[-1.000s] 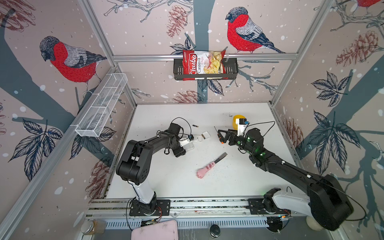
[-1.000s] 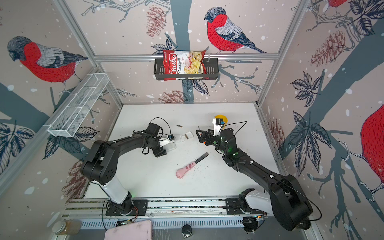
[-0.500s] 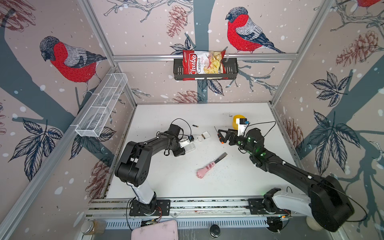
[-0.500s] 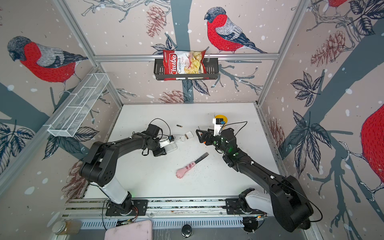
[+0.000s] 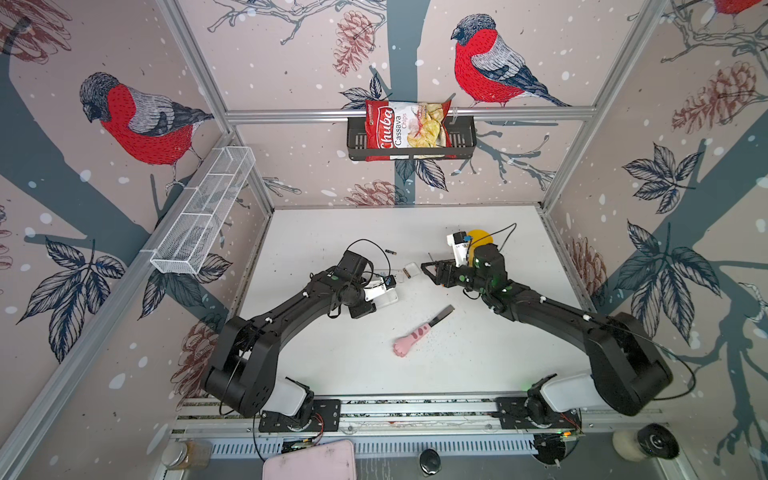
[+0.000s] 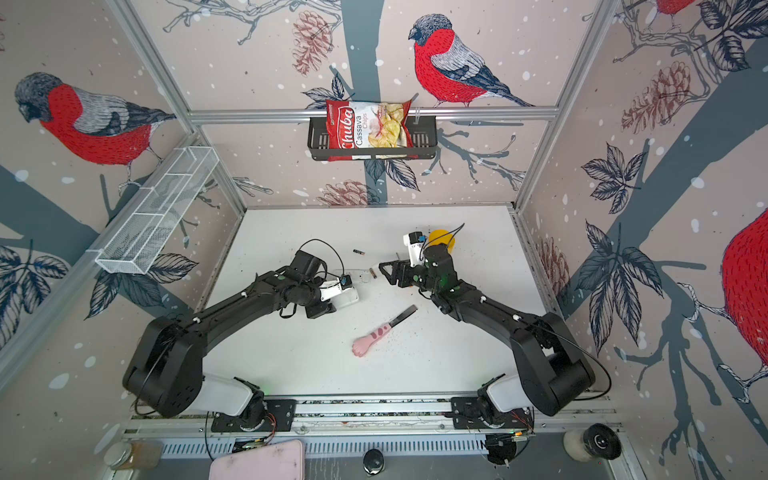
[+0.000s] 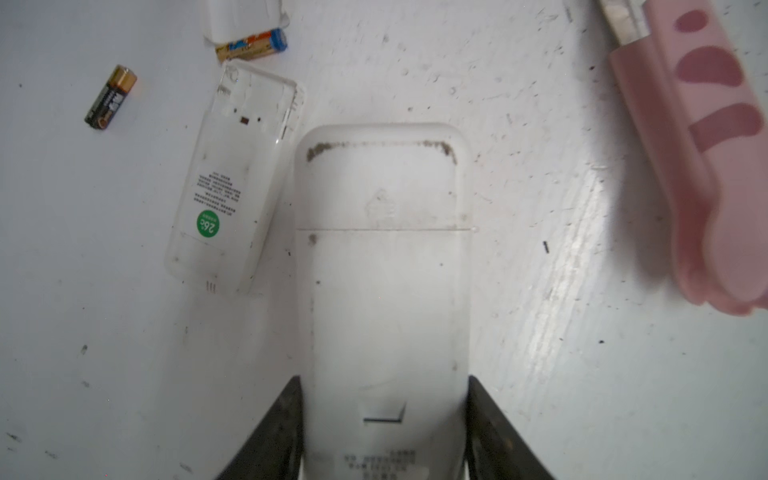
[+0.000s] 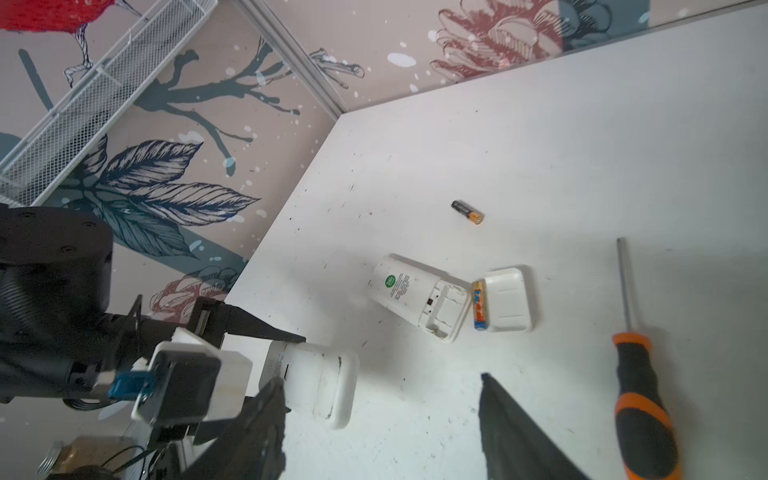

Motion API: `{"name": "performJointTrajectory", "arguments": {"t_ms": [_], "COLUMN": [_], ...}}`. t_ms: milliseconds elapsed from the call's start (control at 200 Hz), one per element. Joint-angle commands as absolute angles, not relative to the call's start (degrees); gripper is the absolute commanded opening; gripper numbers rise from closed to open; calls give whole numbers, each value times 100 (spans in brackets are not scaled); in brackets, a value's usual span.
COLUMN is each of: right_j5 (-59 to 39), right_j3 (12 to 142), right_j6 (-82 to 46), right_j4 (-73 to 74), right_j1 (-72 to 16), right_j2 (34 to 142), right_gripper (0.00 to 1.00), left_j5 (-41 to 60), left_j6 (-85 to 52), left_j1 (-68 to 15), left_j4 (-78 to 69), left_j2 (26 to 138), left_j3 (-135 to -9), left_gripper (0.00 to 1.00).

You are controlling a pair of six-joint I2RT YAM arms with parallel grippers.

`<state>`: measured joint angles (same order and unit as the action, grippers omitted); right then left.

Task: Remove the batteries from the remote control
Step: 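Lift the remote with the left gripper while the right gripper reaches toward it, then grasp the remote's far end with the right gripper while the left holds it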

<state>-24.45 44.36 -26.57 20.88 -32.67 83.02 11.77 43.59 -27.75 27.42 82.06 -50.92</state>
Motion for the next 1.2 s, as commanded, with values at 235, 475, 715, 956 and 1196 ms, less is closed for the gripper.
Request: {"name": "performJointTrajectory", "arguments": {"t_ms": [235,475,715,956,1196], "right_j5": [-3056,-2872,-2589,-2522,-2586], "right_j3": [5665,5756,5842,5591,5561], "right_j6": [-1791,-1587,-1394,-1326,-1419], "right_j4": [104,-528,-1218,-1606,-1556], "right_j1": [-3639,-3906,-4135,-4188,-4317], "right_j2": [9135,9078,8788,8464,8553], "right_gripper": [61,65,66,65,61], "left_j5": [1564,1518,1587,1578,1617], "left_j6": [4046,3877,3894,3832,3789], "left_j1": [-3371,-3750,-3834,-3928,-3940], "left_j4": [2242,1797,1730,1486,1393], "left_j2": [7628,7801,7854,7502,7455], "left_j3": [-4958,-4798,-4806,-4595,-4569], "left_gripper": [34,33,33,33,33]}}
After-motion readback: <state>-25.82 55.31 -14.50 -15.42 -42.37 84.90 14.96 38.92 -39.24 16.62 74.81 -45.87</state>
